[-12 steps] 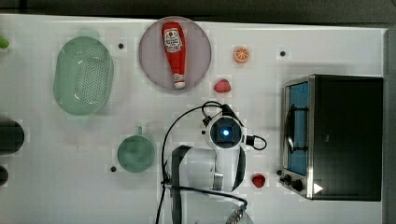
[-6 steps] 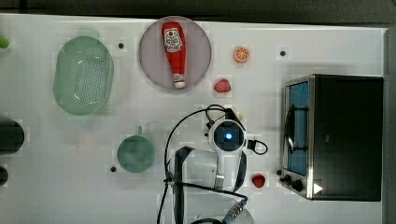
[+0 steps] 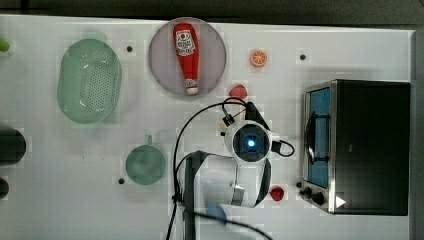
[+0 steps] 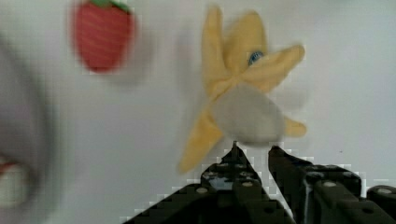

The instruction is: Pick banana from table and place on oven.

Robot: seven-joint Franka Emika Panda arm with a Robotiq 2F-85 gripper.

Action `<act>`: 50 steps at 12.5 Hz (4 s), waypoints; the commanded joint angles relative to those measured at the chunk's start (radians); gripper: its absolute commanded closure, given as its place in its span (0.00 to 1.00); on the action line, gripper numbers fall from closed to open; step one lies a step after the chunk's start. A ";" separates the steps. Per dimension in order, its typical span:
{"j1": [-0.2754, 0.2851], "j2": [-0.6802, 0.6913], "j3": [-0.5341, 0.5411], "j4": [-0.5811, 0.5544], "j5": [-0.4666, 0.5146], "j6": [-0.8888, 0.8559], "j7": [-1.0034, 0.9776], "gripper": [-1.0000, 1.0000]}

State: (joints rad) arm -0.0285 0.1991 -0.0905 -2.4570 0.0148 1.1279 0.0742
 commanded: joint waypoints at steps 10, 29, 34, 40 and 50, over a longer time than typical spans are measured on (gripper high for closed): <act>-0.022 -0.333 -0.143 0.453 -0.025 -0.790 -0.221 0.75; -0.047 -0.027 -0.504 0.513 -0.078 -0.556 -0.584 0.62; -0.043 -0.027 -0.491 0.514 -0.080 -0.570 -0.584 0.06; 0.038 -0.153 -0.303 0.572 -0.049 -0.784 -0.576 0.00; 0.072 -0.497 0.050 0.537 -0.023 -1.069 0.108 0.00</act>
State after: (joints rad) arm 0.1210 -0.3611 0.0373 -1.9346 -0.0051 0.0486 0.0532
